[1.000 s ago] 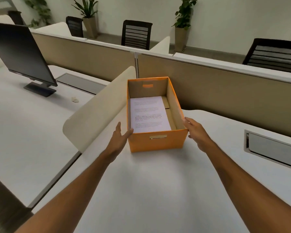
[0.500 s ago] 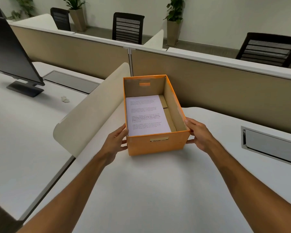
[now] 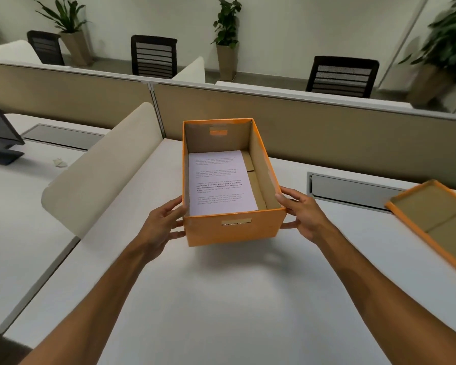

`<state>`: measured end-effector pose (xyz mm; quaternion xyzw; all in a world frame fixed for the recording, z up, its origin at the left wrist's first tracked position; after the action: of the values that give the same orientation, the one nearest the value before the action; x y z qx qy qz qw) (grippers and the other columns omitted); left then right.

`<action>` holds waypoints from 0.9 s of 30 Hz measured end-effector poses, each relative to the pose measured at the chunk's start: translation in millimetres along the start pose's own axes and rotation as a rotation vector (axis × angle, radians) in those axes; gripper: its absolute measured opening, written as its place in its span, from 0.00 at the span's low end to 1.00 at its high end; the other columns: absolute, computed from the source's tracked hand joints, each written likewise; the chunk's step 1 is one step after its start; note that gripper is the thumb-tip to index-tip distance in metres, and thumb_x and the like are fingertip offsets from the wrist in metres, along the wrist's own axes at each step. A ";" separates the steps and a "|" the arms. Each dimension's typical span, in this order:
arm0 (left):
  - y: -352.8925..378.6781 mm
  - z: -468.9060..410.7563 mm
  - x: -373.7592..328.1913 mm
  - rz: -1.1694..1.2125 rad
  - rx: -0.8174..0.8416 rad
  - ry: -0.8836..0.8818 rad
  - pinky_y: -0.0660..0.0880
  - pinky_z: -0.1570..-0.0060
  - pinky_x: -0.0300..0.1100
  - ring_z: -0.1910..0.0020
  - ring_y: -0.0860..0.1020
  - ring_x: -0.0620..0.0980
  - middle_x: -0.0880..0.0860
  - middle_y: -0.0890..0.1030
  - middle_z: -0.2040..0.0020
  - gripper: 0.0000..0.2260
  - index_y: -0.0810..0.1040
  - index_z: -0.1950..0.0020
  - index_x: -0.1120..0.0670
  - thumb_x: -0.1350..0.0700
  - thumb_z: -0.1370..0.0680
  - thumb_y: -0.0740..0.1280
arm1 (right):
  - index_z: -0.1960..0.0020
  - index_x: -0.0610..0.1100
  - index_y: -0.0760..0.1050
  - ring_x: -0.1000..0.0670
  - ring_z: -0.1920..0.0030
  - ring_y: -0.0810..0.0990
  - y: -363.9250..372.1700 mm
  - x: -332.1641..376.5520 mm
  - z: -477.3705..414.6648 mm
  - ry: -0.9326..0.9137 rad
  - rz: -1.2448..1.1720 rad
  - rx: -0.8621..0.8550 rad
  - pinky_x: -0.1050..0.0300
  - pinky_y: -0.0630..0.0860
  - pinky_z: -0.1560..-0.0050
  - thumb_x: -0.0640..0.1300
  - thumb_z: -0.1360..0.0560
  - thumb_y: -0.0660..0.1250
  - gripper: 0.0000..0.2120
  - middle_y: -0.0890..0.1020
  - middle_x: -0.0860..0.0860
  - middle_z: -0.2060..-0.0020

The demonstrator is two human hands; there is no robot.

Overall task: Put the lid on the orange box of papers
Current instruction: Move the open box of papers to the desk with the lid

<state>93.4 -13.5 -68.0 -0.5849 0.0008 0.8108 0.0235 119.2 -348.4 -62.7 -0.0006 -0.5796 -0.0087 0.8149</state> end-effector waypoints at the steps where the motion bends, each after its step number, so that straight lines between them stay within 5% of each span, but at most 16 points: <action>1: 13.6 11.0 1.1 -0.003 0.009 0.002 0.78 0.42 0.62 0.41 0.82 0.58 0.51 0.82 0.37 0.26 0.72 0.27 0.46 0.44 0.25 0.69 | 0.34 0.53 0.76 0.51 0.49 0.82 -14.3 -4.0 15.1 -0.002 -0.006 -0.016 0.38 0.81 0.56 0.48 0.25 0.70 0.19 0.83 0.56 0.48; 15: 195.1 171.6 27.7 -0.078 0.148 0.020 0.77 0.42 0.64 0.40 0.80 0.61 0.52 0.80 0.36 0.28 0.72 0.26 0.48 0.44 0.26 0.70 | 0.34 0.52 0.75 0.45 0.42 0.81 -193.2 -71.4 237.2 0.000 -0.083 -0.197 0.35 0.81 0.54 0.51 0.31 0.75 0.27 0.84 0.49 0.44; 27: 231.9 222.2 71.7 -0.103 0.195 -0.037 0.76 0.41 0.66 0.40 0.79 0.60 0.53 0.82 0.39 0.22 0.72 0.27 0.51 0.51 0.21 0.66 | 0.34 0.52 0.75 0.44 0.42 0.81 -217.3 -133.7 325.7 0.036 -0.167 -0.313 0.32 0.78 0.47 0.48 0.31 0.76 0.26 0.85 0.50 0.45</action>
<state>-149.0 -236.1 -72.0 -0.5640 0.0489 0.8152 0.1220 -235.6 -560.3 -84.2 -0.0794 -0.5545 -0.1664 0.8115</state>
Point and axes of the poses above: each hand's wrist, its own z-axis away from the middle knuckle, its own y-axis out of the palm, x = y × z, the point moved 5 cm from there along -z, towards the middle knuckle
